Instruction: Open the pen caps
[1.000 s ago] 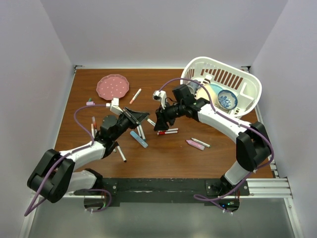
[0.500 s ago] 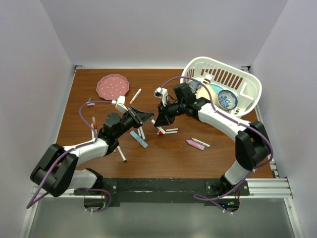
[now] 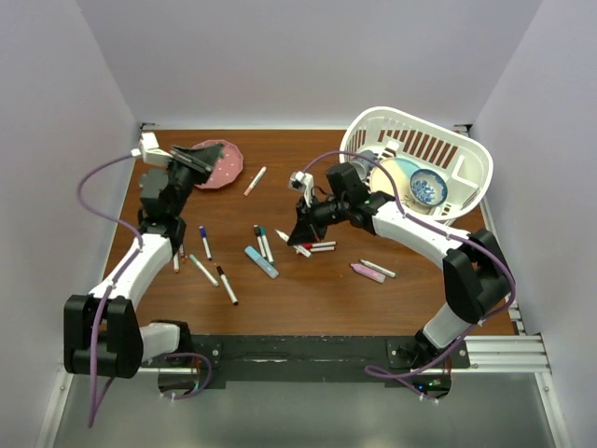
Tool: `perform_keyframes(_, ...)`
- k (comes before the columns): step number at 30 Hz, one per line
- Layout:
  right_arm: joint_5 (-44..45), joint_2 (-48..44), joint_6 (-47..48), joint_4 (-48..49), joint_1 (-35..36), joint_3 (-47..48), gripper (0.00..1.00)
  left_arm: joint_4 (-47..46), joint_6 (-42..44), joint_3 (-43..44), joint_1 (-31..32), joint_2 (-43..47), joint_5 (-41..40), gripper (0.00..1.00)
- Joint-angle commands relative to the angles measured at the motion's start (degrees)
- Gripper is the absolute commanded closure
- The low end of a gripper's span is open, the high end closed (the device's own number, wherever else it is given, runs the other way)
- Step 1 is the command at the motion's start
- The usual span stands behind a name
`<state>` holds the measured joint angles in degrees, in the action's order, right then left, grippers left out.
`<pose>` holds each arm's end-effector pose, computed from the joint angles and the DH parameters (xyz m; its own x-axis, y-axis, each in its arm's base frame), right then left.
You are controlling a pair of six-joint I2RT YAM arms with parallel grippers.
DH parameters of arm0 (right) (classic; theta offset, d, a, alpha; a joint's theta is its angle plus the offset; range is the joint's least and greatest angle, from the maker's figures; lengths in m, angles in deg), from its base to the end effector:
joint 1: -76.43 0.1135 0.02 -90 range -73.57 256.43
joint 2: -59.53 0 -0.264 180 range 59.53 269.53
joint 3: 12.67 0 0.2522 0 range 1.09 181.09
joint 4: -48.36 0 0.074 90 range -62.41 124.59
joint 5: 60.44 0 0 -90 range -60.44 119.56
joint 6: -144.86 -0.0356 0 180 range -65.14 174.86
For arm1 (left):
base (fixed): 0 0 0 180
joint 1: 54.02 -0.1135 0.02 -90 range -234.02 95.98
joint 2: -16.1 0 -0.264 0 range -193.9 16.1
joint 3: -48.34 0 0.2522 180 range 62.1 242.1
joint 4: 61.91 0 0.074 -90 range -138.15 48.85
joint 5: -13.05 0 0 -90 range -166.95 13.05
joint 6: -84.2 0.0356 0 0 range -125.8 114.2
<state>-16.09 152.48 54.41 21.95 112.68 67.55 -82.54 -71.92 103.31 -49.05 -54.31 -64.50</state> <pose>0.2723 0.2312 0.2592 -0.5158 -0.3714 -0.7720 -0.8566 0.2387 0.4575 0.2812 -0.0322 0.3049 -0.2365 -0.8757 -0.4210 0.2032 0.3791 -0.9028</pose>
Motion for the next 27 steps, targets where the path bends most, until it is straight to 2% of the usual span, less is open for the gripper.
perform_keyframes(1,-1.64,-2.07,2.27,-5.46,0.31,-0.36,1.00,0.37,2.93,1.94,-2.16,1.59,-2.52,1.00)
perform_keyframes(2,-0.59,-2.33,3.16,-6.24,0.31,-0.28,1.00,0.81,3.20,1.16,-3.20,2.03,-2.25,1.00)
perform_keyframes(5,9.92,-4.52,7.47,-8.97,0.31,-0.62,1.00,4.49,5.65,-1.21,-5.40,3.34,-0.94,1.00)
perform_keyframes(6,13.36,-5.92,8.70,-10.02,0.31,-1.58,1.00,6.95,7.23,-2.00,-7.07,3.70,-0.85,1.00)
perform_keyframes(7,20.96,-6.37,11.32,-10.64,0.23,-1.94,1.00,7.93,8.02,-3.93,-9.43,3.96,0.37,1.00)
perform_keyframes(10,28.48,-8.83,16.16,-12.31,-1.53,-4.93,1.00,9.78,9.79,-8.49,-15.49,3.53,2.75,1.00)
perform_keyframes(13,29.91,-9.89,20.55,-16.00,-3.99,-7.04,1.00,10.04,11.98,-10.36,-20.59,0.65,2.24,1.00)
perform_keyframes(17,29.12,-10.59,24.17,-19.86,-8.73,-9.06,1.00,11.02,13.57,-7.91,-25.44,-7.00,2.49,1.00)
perform_keyframes(27,28.33,-12.35,25.85,-21.90,-15.41,-8.80,1.00,18.65,17.16,6.33,-26.77,-24.59,-4.08,0.98)
